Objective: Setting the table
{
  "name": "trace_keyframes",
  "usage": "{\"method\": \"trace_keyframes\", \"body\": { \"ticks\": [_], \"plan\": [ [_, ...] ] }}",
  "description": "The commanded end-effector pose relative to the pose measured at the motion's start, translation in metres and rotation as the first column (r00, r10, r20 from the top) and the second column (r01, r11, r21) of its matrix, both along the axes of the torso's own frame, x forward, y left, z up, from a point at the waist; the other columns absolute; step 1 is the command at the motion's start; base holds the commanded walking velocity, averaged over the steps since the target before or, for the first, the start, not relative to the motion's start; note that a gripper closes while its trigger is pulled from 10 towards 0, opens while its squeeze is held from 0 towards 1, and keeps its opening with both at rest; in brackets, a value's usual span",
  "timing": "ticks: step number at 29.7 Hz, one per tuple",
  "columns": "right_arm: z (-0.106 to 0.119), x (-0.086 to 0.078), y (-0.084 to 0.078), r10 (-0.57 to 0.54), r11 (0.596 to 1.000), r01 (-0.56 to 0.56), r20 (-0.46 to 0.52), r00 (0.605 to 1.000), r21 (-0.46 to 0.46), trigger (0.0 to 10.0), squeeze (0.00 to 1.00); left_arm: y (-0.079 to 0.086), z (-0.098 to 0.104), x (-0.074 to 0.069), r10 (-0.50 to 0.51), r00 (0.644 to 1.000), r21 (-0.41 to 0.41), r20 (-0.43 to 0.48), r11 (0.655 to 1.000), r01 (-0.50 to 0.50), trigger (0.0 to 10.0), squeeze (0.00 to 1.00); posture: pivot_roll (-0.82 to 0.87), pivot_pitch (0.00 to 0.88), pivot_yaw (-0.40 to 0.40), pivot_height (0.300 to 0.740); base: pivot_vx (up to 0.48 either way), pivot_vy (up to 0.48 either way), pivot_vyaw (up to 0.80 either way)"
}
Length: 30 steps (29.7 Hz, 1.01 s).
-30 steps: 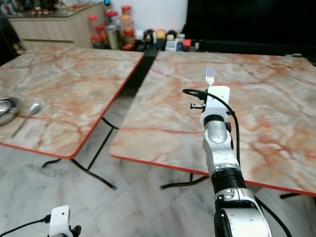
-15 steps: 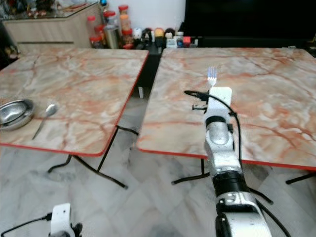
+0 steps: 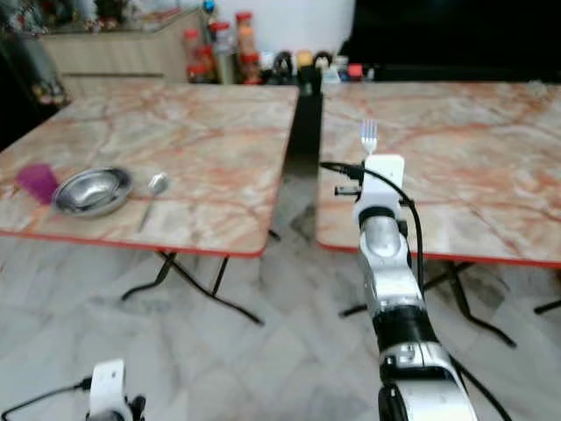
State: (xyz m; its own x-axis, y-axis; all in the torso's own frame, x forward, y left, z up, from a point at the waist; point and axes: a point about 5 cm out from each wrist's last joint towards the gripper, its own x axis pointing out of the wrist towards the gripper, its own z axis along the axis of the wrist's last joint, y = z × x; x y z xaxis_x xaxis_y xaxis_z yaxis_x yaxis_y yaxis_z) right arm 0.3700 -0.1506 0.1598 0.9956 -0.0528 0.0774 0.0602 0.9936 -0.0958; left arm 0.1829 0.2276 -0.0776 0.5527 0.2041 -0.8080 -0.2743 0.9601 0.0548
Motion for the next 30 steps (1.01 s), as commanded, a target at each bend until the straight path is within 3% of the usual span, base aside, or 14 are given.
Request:
{"method": "trace_keyframes", "body": {
  "ticks": [1, 24, 30],
  "plan": [
    [0.0079, 0.0011, -0.0087, -0.022, 1.0, 0.022, 0.024, 0.999, -0.014, 10.0, 0.0, -0.0007, 0.0009, 0.0024, 0.003, 1.0, -0.001, 0.005, 1.0, -0.003, 10.0, 0.0, 0.02, 0.0, 0.045, 0.74, 0.0, 0.48, 0.0],
    [0.0056, 0.0014, -0.0071, -0.017, 1.0, 0.018, 0.016, 1.0, -0.011, 10.0, 0.0, -0.0024, 0.0005, 0.0022, -0.004, 1.0, -0.001, 0.007, 1.0, 0.004, 10.0, 0.0, 0.02, 0.0, 0.041, 0.74, 0.0, 0.48, 0.0],
    [0.0055, 0.0015, -0.007, -0.018, 1.0, 0.018, 0.015, 1.0, -0.012, 10.0, 0.0, -0.0022, 0.0007, 0.0024, -0.004, 1.0, 0.001, 0.008, 1.0, 0.004, 10.0, 0.0, 0.02, 0.0, 0.041, 0.74, 0.0, 0.061, 0.0]
  ]
}}
